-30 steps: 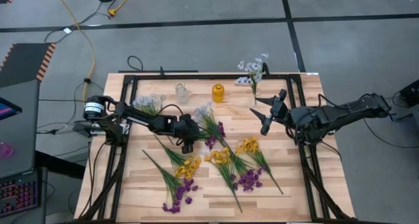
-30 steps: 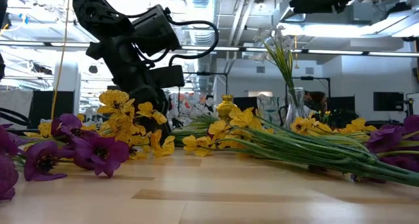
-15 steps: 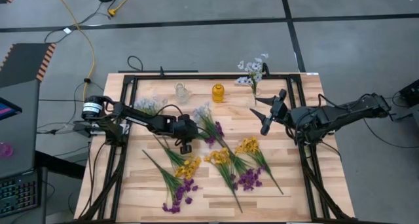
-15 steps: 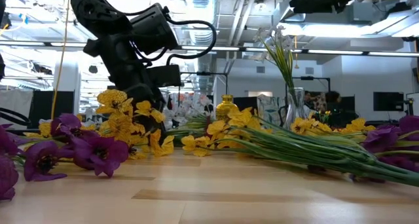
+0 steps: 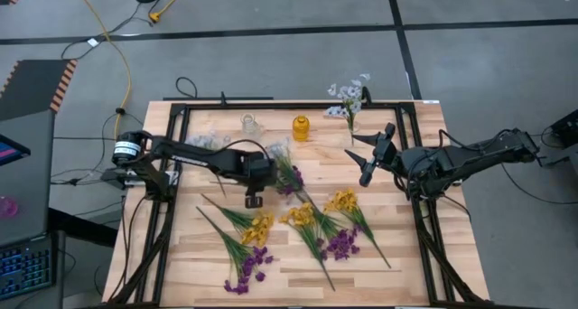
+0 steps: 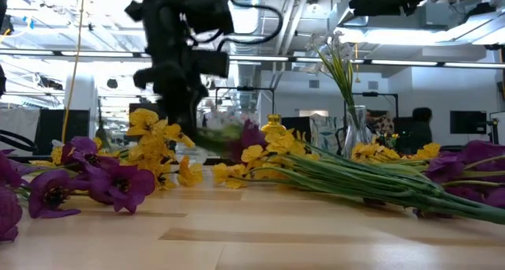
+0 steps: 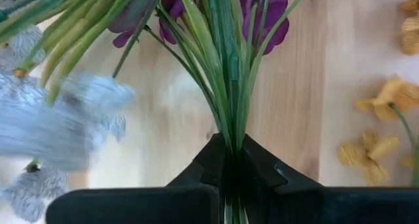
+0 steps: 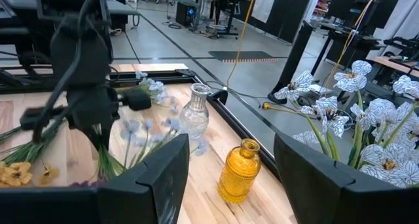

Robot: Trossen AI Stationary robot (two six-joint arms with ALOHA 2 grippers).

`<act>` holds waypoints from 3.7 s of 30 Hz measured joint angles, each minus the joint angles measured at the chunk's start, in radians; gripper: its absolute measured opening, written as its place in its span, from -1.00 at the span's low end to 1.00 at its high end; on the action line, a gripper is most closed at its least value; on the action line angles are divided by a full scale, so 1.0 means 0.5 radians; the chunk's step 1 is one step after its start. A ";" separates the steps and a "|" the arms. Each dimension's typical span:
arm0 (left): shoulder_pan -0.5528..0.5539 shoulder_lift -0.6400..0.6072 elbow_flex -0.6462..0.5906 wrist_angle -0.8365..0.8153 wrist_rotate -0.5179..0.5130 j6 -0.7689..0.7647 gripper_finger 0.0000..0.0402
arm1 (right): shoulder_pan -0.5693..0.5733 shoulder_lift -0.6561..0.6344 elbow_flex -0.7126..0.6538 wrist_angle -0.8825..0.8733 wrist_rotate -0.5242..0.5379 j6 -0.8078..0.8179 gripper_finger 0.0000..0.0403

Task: Sort flowers into vase by color
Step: Put the top purple flowers into the yellow vase

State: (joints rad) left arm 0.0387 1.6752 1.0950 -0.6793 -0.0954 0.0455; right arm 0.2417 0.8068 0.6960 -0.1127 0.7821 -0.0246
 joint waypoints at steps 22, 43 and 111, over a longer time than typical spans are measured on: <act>-0.017 -0.005 0.917 -1.349 -0.439 0.683 -0.93 | 0.000 0.000 0.000 -0.001 0.000 -0.001 0.24; -0.438 -0.005 0.921 -1.399 -2.228 1.200 -0.93 | 0.001 0.000 0.000 0.000 0.000 -0.001 0.24; -0.022 -0.003 0.935 -0.824 -0.446 0.617 -0.99 | 0.000 0.027 0.000 0.003 -0.327 0.221 0.24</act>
State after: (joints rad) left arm 0.0278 1.6737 1.5627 -1.0912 -0.3184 0.3539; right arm 0.2417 0.8203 0.6962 -0.1110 0.6187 0.0860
